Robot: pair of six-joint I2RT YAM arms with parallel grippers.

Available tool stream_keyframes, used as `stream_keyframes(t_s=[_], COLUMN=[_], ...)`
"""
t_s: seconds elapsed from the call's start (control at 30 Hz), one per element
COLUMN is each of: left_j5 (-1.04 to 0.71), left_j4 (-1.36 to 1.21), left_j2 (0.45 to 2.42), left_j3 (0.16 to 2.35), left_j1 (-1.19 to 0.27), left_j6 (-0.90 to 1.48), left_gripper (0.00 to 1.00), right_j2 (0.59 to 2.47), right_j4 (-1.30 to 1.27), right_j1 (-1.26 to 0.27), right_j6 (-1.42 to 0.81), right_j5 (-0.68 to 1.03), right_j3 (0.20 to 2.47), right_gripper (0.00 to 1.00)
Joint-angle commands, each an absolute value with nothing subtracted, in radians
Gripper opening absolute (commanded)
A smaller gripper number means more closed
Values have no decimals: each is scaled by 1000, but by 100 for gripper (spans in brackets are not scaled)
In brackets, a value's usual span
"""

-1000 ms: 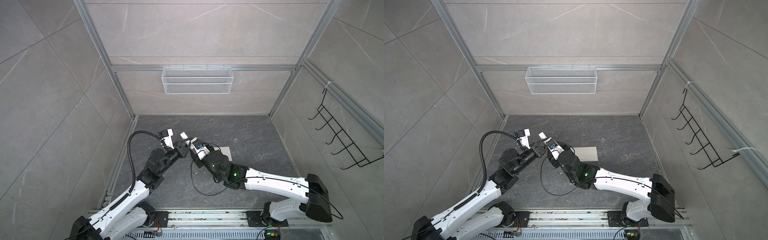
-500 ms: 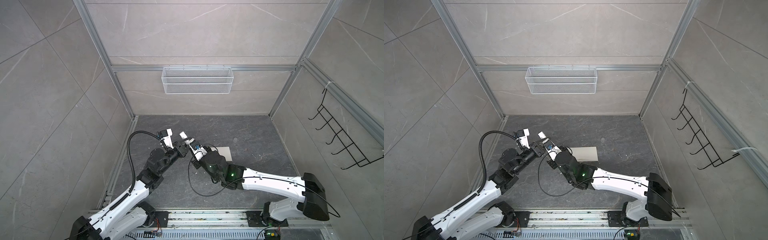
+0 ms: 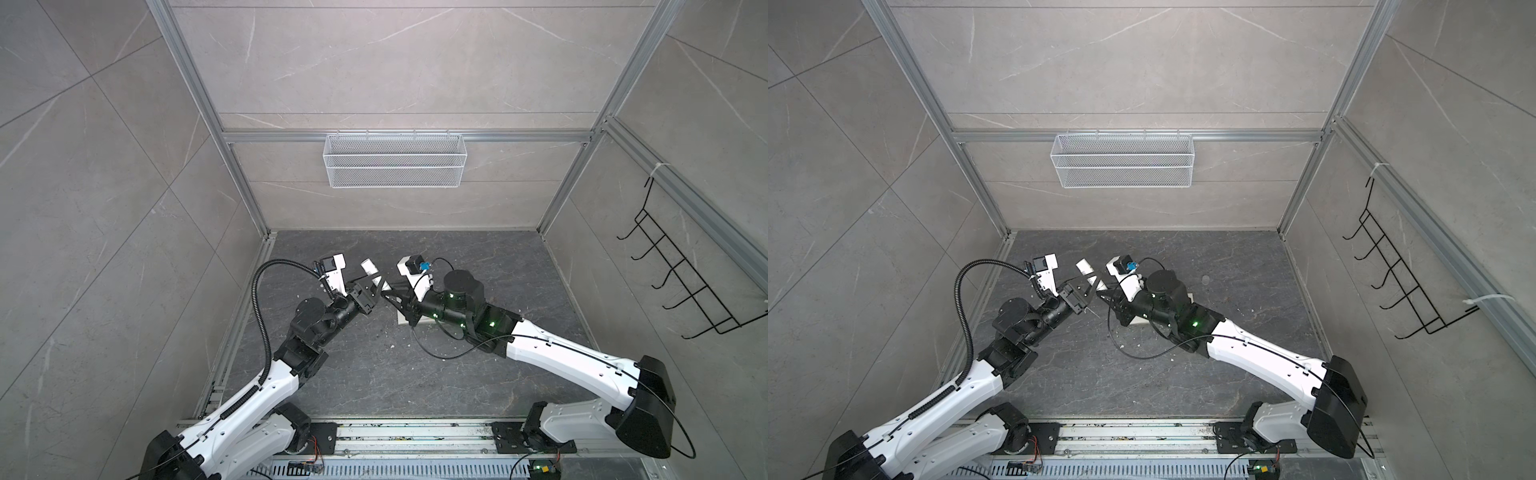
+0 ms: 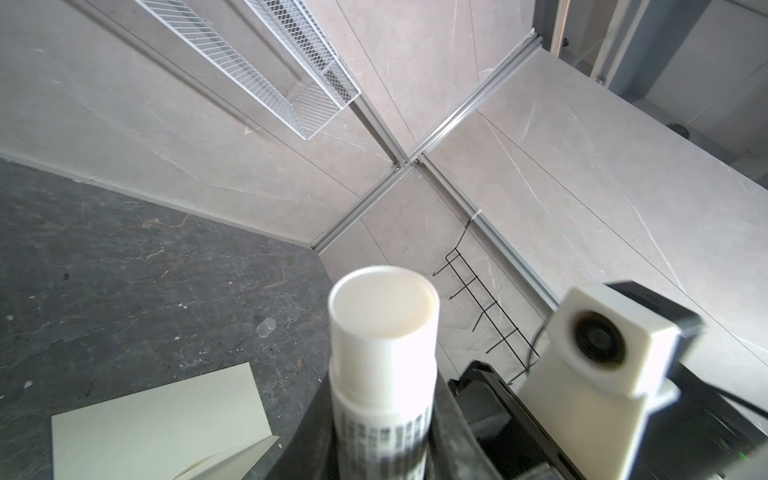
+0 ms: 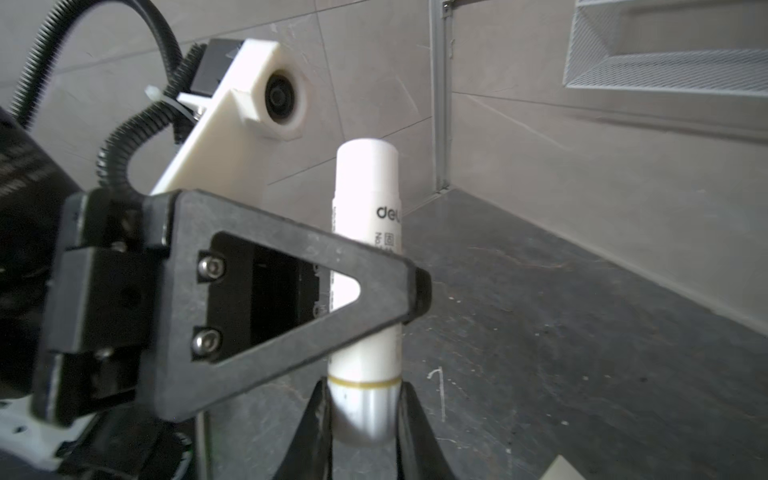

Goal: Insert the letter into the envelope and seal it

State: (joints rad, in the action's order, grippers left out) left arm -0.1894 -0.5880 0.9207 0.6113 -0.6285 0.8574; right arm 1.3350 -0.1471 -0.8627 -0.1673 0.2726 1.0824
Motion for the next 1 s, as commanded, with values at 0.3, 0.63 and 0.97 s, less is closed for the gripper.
stream_keyframes(t_s=[0.3,0.63,0.97], left_j5=[-489,-405,-236], left_j4=[-703,-696,-592], left_j2=[918,948,928], left_j3=[652,658,688], left_j1=[-635,-636,-636], left_j6=[752,793,827], left_gripper=[0,0,0], right_j2=[1412,1429,1218], right_j4=[-584,-464,-18], right_j1=[-588,-589,-907], right_j6=[-683,-639,-24], right_j5=[954,878,-81], right_j3=[1099,1123,1098], right_gripper=[0,12,63])
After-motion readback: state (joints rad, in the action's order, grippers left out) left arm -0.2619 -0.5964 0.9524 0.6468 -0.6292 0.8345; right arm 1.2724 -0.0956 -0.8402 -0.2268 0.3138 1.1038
